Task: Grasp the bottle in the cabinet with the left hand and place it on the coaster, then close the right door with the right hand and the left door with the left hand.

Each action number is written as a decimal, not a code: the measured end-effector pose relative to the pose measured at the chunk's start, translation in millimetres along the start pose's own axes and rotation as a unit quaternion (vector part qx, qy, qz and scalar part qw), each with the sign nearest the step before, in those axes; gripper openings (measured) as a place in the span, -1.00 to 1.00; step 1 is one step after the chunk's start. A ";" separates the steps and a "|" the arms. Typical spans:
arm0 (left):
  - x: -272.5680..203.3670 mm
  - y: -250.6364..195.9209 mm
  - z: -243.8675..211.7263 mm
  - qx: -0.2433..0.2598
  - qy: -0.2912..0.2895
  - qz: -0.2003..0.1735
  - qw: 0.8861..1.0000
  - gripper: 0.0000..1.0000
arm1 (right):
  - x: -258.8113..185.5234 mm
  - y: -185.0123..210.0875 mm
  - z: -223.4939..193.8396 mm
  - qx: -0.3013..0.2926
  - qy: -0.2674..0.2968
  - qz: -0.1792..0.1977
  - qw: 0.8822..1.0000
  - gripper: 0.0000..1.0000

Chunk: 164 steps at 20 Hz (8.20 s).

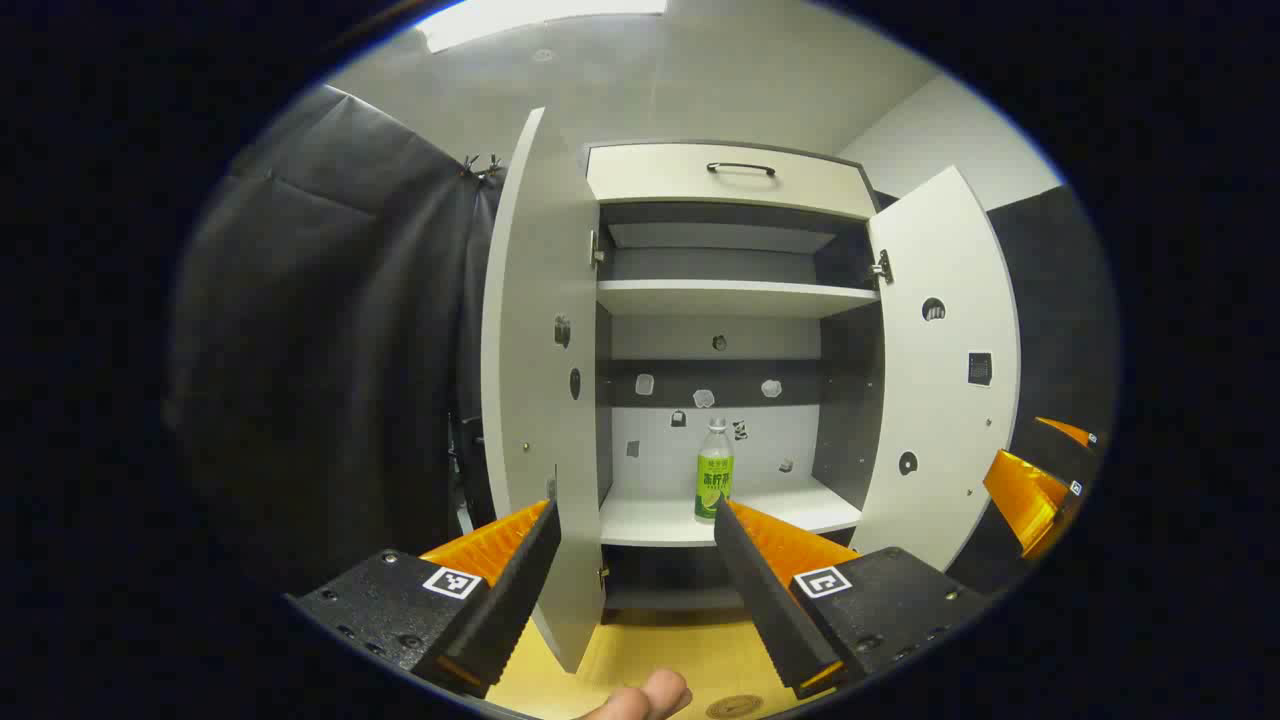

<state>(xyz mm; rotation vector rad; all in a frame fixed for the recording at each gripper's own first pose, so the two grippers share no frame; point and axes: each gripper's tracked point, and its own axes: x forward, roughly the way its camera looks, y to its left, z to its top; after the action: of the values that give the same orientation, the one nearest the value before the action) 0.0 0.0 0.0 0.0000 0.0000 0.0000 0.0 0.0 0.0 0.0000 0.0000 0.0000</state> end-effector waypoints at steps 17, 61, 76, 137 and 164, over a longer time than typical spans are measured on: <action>64.3 -18.7 22.7 0.014 -0.025 -0.024 0.999 0.94 | 67.3 -19.1 -9.0 0.032 0.017 -0.024 0.999 0.91; 355.2 -125.0 -99.1 -0.041 0.046 -0.152 0.986 0.66 | 79.5 -57.2 -48.5 -0.017 0.045 -0.066 0.997 0.92; 207.8 -127.6 -32.7 -0.026 -0.016 -0.211 0.977 0.57 | 39.5 -26.4 -32.5 0.004 0.033 -0.017 0.999 0.86; -57.7 -153.9 -375.8 0.066 0.145 -0.339 0.927 0.72 | 10.5 -19.0 -122.6 0.037 0.106 0.018 0.994 0.92; -32.2 -88.6 -41.3 -0.028 0.013 -0.171 0.985 0.92 | -39.1 -217.9 -69.9 0.009 0.068 -0.041 0.997 0.92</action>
<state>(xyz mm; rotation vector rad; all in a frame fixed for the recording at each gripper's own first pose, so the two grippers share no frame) -32.2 -88.6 -41.3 -0.0560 0.0255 -0.3442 -39.1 -217.9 -69.9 0.0181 0.1370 -0.0829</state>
